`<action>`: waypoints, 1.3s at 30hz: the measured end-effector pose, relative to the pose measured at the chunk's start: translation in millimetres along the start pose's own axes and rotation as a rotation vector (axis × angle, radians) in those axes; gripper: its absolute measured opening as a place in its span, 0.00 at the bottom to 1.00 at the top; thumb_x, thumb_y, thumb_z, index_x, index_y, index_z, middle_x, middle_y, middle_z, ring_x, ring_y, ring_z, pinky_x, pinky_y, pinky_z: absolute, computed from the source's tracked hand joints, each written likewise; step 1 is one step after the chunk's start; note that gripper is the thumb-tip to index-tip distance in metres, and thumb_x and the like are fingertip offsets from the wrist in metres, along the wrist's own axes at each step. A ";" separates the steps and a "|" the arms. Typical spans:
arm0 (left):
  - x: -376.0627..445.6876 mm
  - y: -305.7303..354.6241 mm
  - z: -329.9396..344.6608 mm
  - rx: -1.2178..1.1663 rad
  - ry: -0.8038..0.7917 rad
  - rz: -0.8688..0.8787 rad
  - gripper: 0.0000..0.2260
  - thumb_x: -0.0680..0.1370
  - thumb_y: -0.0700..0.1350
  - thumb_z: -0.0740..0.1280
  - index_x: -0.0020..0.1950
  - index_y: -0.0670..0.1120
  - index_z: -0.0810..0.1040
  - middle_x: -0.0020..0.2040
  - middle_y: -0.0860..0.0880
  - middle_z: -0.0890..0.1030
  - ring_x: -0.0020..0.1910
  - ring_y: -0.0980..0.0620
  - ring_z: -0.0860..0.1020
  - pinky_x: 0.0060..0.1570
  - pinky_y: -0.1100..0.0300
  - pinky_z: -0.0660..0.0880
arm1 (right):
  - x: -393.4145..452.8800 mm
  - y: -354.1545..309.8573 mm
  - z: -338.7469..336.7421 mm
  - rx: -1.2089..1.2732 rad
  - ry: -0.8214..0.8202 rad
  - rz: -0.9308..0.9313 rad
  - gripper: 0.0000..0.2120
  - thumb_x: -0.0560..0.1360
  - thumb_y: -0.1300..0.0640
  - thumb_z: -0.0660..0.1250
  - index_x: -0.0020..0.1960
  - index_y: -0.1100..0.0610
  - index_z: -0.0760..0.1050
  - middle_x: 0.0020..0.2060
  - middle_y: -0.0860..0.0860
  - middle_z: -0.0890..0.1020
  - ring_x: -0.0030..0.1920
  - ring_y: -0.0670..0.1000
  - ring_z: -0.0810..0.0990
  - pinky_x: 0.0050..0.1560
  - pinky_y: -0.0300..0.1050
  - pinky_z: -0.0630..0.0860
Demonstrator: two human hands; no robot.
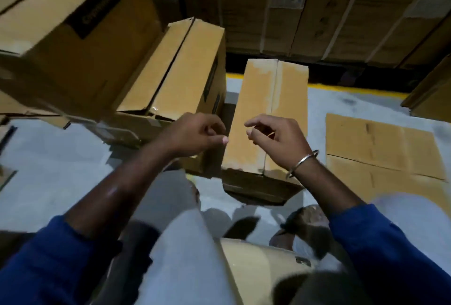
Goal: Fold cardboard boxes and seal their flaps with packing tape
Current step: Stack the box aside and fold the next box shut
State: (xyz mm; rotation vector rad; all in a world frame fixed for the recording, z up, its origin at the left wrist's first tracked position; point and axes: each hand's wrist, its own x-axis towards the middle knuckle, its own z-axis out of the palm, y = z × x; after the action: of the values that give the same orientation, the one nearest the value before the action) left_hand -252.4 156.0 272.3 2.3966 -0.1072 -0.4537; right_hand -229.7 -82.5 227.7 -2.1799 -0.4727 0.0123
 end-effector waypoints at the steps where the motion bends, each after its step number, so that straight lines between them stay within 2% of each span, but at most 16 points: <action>1: -23.0 -1.6 -14.7 0.031 0.036 0.002 0.12 0.79 0.56 0.72 0.60 0.56 0.82 0.52 0.54 0.84 0.50 0.55 0.83 0.47 0.52 0.82 | -1.1 -20.9 4.6 0.023 -0.001 -0.052 0.07 0.80 0.54 0.69 0.54 0.51 0.86 0.40 0.43 0.85 0.42 0.43 0.83 0.45 0.45 0.80; 5: -120.8 -17.2 -59.1 0.023 0.135 -0.005 0.08 0.79 0.59 0.71 0.51 0.56 0.82 0.41 0.55 0.82 0.40 0.57 0.80 0.37 0.57 0.77 | 3.8 -104.9 35.5 0.049 -0.037 -0.265 0.07 0.79 0.59 0.67 0.50 0.55 0.85 0.42 0.46 0.84 0.43 0.44 0.81 0.44 0.43 0.76; 7: -166.9 -32.2 -70.5 0.046 0.171 -0.060 0.09 0.78 0.59 0.72 0.48 0.55 0.82 0.38 0.55 0.81 0.36 0.57 0.78 0.33 0.61 0.71 | 7.1 -146.0 61.5 0.016 -0.155 -0.368 0.07 0.77 0.58 0.66 0.50 0.55 0.84 0.43 0.49 0.83 0.44 0.48 0.79 0.44 0.44 0.75; 10: -231.0 -58.7 -81.1 0.110 0.178 -0.170 0.10 0.76 0.59 0.72 0.45 0.54 0.82 0.36 0.60 0.79 0.36 0.58 0.77 0.30 0.68 0.67 | 7.8 -197.1 108.8 -0.065 -0.393 -0.469 0.12 0.76 0.51 0.63 0.51 0.53 0.84 0.45 0.49 0.83 0.45 0.49 0.79 0.45 0.45 0.76; 13: -287.4 -86.2 -91.8 0.178 0.112 -0.320 0.14 0.74 0.66 0.69 0.42 0.57 0.80 0.35 0.60 0.80 0.35 0.60 0.79 0.31 0.66 0.67 | -2.7 -234.0 161.6 -0.097 -0.594 -0.548 0.13 0.76 0.48 0.62 0.52 0.51 0.83 0.44 0.46 0.81 0.45 0.50 0.79 0.43 0.46 0.74; 16: -336.2 -111.0 -110.3 0.187 0.055 -0.474 0.18 0.72 0.70 0.66 0.42 0.56 0.80 0.35 0.55 0.82 0.35 0.59 0.79 0.37 0.54 0.73 | -19.6 -258.4 212.7 -0.122 -0.699 -0.600 0.09 0.76 0.49 0.65 0.48 0.50 0.83 0.42 0.47 0.83 0.44 0.52 0.80 0.42 0.51 0.77; 17: -352.7 -120.7 -118.1 0.158 0.100 -0.513 0.18 0.73 0.68 0.67 0.42 0.54 0.81 0.35 0.55 0.82 0.35 0.58 0.79 0.37 0.53 0.73 | -25.2 -264.7 229.1 -0.134 -0.727 -0.603 0.09 0.76 0.48 0.65 0.47 0.50 0.82 0.42 0.48 0.83 0.44 0.53 0.81 0.42 0.52 0.78; 19: -382.7 -141.7 -132.8 0.098 0.304 -0.597 0.17 0.75 0.66 0.69 0.43 0.53 0.81 0.36 0.53 0.82 0.35 0.56 0.79 0.38 0.54 0.73 | -36.1 -276.6 259.3 -0.167 -0.755 -0.612 0.10 0.77 0.47 0.65 0.46 0.51 0.81 0.42 0.49 0.83 0.44 0.55 0.80 0.41 0.52 0.79; 21: -405.5 -164.4 -141.9 0.177 0.529 -0.683 0.19 0.74 0.70 0.68 0.47 0.55 0.80 0.39 0.53 0.82 0.38 0.53 0.80 0.40 0.54 0.76 | -46.6 -285.9 284.3 -0.170 -0.752 -0.623 0.10 0.76 0.46 0.64 0.45 0.52 0.79 0.41 0.50 0.82 0.44 0.57 0.80 0.40 0.52 0.78; 23: -418.7 -185.7 -141.6 0.277 0.634 -0.754 0.19 0.74 0.69 0.68 0.52 0.55 0.80 0.44 0.50 0.83 0.41 0.50 0.81 0.43 0.52 0.78 | -57.5 -294.9 303.9 -0.150 -0.736 -0.621 0.10 0.76 0.46 0.65 0.45 0.52 0.78 0.42 0.51 0.81 0.46 0.59 0.80 0.40 0.51 0.76; 25: -421.8 -201.2 -137.9 0.255 0.592 -0.804 0.22 0.74 0.69 0.68 0.56 0.54 0.81 0.48 0.49 0.84 0.45 0.48 0.82 0.49 0.47 0.81 | -67.7 -302.1 319.2 -0.120 -0.706 -0.611 0.08 0.77 0.47 0.66 0.47 0.51 0.79 0.46 0.51 0.81 0.48 0.59 0.80 0.40 0.50 0.74; 28: -413.6 -215.5 -133.1 0.247 0.365 -0.864 0.29 0.72 0.74 0.66 0.59 0.52 0.82 0.52 0.49 0.85 0.48 0.49 0.83 0.52 0.47 0.81 | -78.0 -311.2 335.1 -0.072 -0.600 -0.606 0.08 0.78 0.48 0.68 0.51 0.51 0.79 0.49 0.51 0.79 0.51 0.56 0.78 0.39 0.46 0.65; 31: -405.1 -228.7 -130.4 0.332 0.152 -0.966 0.26 0.72 0.72 0.66 0.58 0.55 0.82 0.54 0.49 0.86 0.48 0.46 0.82 0.52 0.49 0.80 | -78.5 -316.5 347.6 -0.138 -0.550 -0.597 0.13 0.78 0.45 0.68 0.56 0.53 0.77 0.54 0.52 0.76 0.55 0.56 0.76 0.40 0.46 0.65; 34: -401.1 -235.4 -130.3 0.416 0.127 -0.988 0.22 0.72 0.71 0.67 0.54 0.56 0.82 0.51 0.47 0.85 0.48 0.43 0.82 0.51 0.46 0.81 | -74.5 -318.6 356.9 -0.247 -0.575 -0.584 0.17 0.79 0.43 0.67 0.61 0.53 0.75 0.58 0.53 0.73 0.58 0.57 0.74 0.41 0.47 0.66; 36: -400.0 -238.8 -129.6 0.459 0.133 -0.993 0.19 0.74 0.66 0.71 0.56 0.54 0.82 0.51 0.45 0.84 0.48 0.41 0.82 0.51 0.44 0.81 | -73.1 -321.2 359.2 -0.285 -0.583 -0.579 0.18 0.80 0.43 0.66 0.62 0.53 0.74 0.59 0.53 0.71 0.59 0.57 0.74 0.42 0.48 0.65; 39: -401.0 -240.7 -128.1 0.459 0.135 -1.005 0.24 0.72 0.65 0.75 0.62 0.53 0.77 0.54 0.45 0.83 0.50 0.40 0.81 0.51 0.44 0.80 | -72.1 -326.3 358.4 -0.355 -0.586 -0.564 0.17 0.80 0.43 0.65 0.63 0.53 0.73 0.60 0.53 0.70 0.59 0.56 0.74 0.42 0.48 0.65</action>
State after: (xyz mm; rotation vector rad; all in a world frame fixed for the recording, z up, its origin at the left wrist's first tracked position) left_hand -593.3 497.0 324.5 2.7748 1.2133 -0.7601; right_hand -467.3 345.6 249.1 -2.2850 -1.5059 0.2825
